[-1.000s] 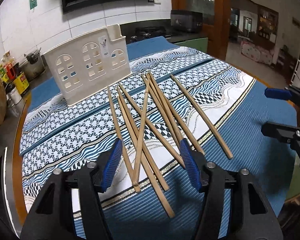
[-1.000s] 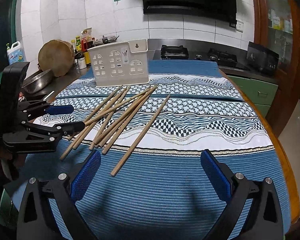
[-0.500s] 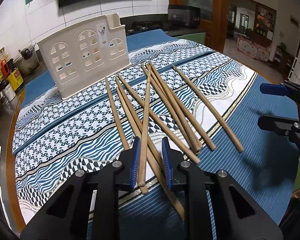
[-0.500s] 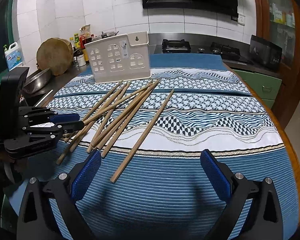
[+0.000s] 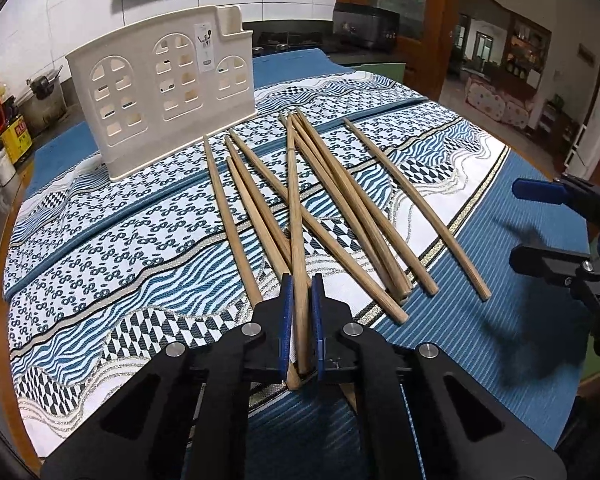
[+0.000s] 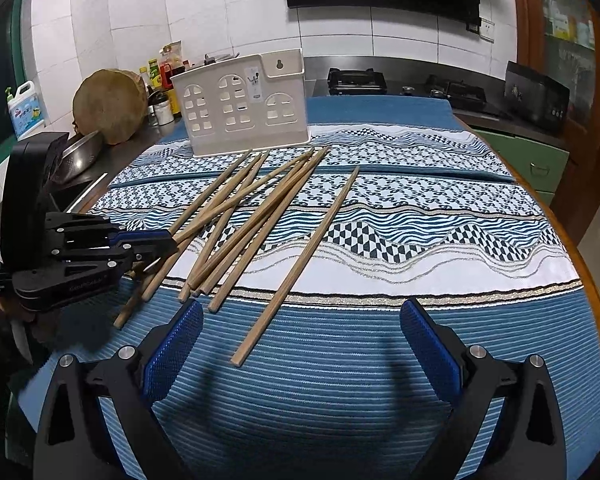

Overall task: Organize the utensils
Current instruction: 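Lower the left tool onto the chopstick pile and close on one chopstick, then lift the chopstick with the left tool while the right tool grasps another chopstick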

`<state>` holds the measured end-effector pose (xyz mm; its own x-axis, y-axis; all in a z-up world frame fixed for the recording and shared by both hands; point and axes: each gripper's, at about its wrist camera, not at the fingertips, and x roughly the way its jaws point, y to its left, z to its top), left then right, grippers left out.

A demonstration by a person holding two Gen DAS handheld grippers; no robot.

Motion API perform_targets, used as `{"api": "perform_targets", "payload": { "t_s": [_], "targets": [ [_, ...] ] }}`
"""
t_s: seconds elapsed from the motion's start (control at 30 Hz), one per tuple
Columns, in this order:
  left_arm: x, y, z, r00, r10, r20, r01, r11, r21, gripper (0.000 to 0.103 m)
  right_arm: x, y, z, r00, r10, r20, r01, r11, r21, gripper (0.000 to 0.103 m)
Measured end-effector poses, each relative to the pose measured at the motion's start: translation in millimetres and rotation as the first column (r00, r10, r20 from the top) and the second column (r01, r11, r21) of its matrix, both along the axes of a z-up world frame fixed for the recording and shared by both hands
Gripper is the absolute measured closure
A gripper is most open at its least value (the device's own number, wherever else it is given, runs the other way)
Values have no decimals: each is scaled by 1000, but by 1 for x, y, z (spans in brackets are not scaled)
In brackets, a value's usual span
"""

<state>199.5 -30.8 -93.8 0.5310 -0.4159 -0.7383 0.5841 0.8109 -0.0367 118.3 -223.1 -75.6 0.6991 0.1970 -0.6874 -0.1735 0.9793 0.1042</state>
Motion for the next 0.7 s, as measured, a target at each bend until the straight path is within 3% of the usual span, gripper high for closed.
{"api": "perform_targets", "payload": {
  "t_s": [0.13, 0.2, 0.53, 0.7],
  "targets": [
    [-2, -2, 1, 1000, 1, 12, -1, 1000, 5, 97, 2, 0, -1, 1000, -8, -15, 8, 1000, 12, 9],
    [-3, -1, 3, 1000, 0, 22, 0, 1000, -1, 97, 3, 1, -2, 1000, -10, -23, 11, 1000, 15, 18],
    [-3, -3, 0, 1000, -20, 10, 20, 1000, 11, 95, 14, 16, -15, 996, -24, -85, 26, 999, 19, 35],
    [-2, -1, 0, 1000, -21, -1, 21, 1000, -6, 95, 20, 24, -22, 993, -34, -116, 38, 999, 27, 47]
  ]
}}
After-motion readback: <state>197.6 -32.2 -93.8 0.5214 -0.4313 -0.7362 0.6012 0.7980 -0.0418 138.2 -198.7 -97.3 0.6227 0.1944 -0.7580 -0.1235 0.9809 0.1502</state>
